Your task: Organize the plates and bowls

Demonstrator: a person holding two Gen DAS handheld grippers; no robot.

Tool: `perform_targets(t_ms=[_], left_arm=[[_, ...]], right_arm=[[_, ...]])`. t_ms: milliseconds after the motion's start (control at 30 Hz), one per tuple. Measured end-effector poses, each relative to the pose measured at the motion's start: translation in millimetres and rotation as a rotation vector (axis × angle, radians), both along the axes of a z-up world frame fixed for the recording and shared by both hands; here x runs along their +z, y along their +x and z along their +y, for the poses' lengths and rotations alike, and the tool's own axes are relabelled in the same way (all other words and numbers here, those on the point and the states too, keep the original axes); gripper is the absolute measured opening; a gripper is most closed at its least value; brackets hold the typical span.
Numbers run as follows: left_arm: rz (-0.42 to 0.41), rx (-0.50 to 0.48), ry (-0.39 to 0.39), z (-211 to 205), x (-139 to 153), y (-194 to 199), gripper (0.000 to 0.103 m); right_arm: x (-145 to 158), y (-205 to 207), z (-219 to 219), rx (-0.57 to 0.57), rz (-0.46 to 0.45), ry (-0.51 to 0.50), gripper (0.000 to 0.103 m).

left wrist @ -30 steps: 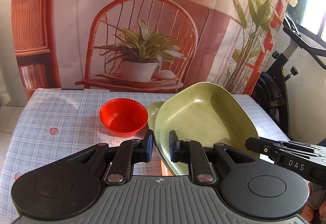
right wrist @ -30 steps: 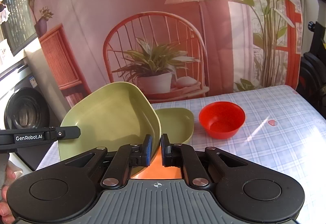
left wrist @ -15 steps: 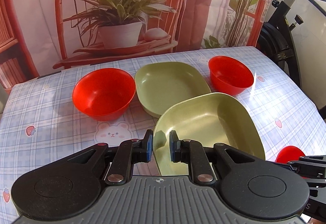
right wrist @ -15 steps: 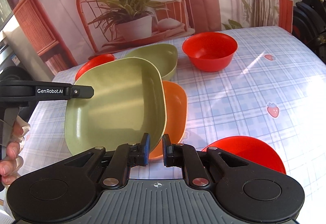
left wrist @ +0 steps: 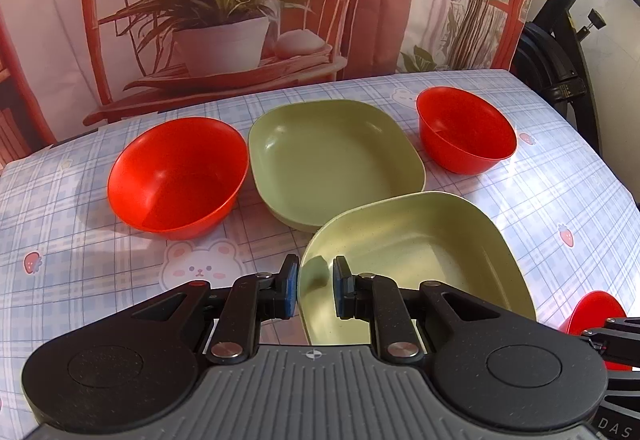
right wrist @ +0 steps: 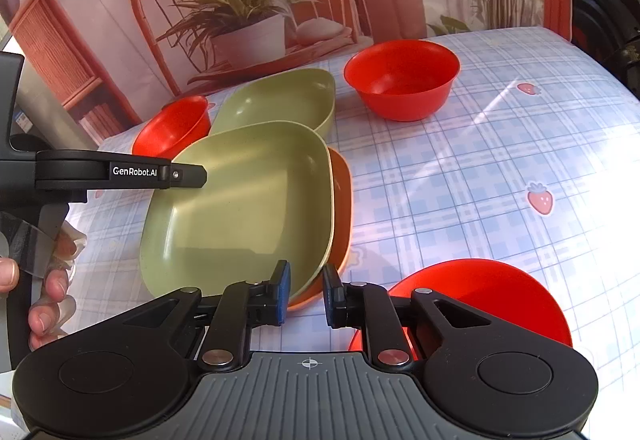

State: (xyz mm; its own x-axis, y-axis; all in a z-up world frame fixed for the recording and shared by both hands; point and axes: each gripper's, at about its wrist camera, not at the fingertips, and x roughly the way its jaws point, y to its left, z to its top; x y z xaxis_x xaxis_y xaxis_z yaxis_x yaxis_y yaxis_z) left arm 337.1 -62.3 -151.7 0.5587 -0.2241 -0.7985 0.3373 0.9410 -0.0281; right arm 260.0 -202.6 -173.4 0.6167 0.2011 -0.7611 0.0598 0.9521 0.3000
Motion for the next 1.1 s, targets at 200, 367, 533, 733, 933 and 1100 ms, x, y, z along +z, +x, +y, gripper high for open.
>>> perform_targets(t_ms=[200, 367, 533, 733, 933, 1100], left_arm=[[0.015, 0.004, 0.004, -2, -4, 4, 0.019], [0.008, -0.002, 0.009, -1, -3, 2, 0.022], [-0.017, 0.020, -0.009, 9, 2, -3, 0.028], [-0.020, 0.024, -0.029, 17, -2, -19, 0.027], [-0.029, 0.048, -0.080, 32, 2, -26, 0.027], [-0.079, 0.076, -0.134, 42, 21, -22, 0.028]], right_arm=[[-1, 0, 0, 0.010, 0.006, -0.008, 0.016], [2, -1, 0, 0.012, -0.002, -0.014, 0.021], [2, -3, 0, -0.004, -0.008, -0.029, 0.021], [6, 1, -9, -0.039, -0.039, -0.023, 0.018], [18, 7, -17, -0.063, -0.073, -0.010, 0.016], [33, 24, -15, -0.063, -0.102, 0.005, 0.016]])
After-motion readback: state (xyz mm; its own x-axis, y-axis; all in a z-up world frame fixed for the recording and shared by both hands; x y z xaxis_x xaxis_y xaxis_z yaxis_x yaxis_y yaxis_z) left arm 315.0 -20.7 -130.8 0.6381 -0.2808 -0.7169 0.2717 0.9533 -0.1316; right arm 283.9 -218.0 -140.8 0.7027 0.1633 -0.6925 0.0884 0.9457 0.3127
